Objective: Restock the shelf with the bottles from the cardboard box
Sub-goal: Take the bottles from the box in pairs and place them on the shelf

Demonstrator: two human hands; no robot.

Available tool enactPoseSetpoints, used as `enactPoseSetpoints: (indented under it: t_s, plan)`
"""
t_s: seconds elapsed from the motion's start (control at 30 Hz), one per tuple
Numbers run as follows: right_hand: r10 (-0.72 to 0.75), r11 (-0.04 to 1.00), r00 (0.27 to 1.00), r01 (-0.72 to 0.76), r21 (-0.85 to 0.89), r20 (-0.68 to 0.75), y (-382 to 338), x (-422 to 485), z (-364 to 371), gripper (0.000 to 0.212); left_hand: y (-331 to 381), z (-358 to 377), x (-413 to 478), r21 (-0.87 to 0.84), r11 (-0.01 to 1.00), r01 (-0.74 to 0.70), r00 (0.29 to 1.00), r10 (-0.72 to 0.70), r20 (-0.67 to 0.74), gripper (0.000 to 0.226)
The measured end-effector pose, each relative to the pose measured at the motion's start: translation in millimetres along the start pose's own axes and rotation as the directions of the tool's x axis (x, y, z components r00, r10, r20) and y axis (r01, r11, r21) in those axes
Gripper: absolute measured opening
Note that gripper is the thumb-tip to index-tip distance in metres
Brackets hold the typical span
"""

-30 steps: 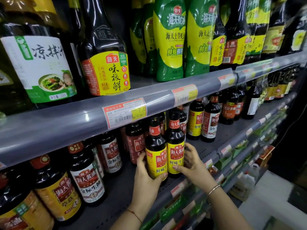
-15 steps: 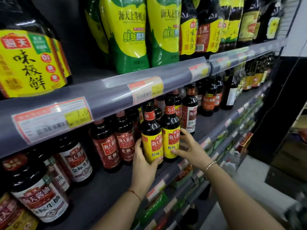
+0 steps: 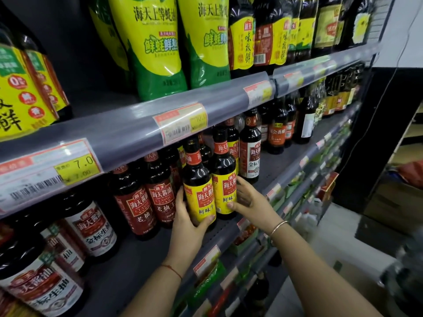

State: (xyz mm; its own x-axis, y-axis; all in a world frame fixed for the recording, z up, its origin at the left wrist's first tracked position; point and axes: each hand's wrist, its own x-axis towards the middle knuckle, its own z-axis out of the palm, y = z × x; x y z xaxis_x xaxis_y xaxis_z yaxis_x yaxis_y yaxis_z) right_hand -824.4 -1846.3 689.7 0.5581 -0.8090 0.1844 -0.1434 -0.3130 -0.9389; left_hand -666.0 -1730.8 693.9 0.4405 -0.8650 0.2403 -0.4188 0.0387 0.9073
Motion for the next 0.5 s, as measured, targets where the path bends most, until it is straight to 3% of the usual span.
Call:
enactPoseSetpoints:
  t_s: [0.17, 0.3, 0.4, 0.5]
  plan:
    - [0.005, 0.988, 0.986, -0.031, -0.154, -0.167, -3, -25, 5, 0.070, 8, -16, -12, 0.094, 0.995, -0.037, 0.998, 0.032, 0.055, 0.103]
    - [0.052, 0.969, 0.970, -0.106, -0.224, -0.237, -4, -57, 8, 0.049, 11, -22, -44, 0.320, 0.934, -0.157, 0.987, 0.142, 0.069, 0.081]
    - [-0.018, 0.922, 0.937, -0.119, -0.369, -0.348, -6, -91, 10, 0.031, 7, -11, -71, 0.420, 0.840, -0.343, 0.935, 0.261, 0.241, 0.063]
    - [0.013, 0.839, 0.927, -0.214, -0.500, -0.376, 2, -138, 13, 0.027, -9, 16, -90, 0.402, 0.829, -0.388, 0.871, 0.187, 0.455, 0.057]
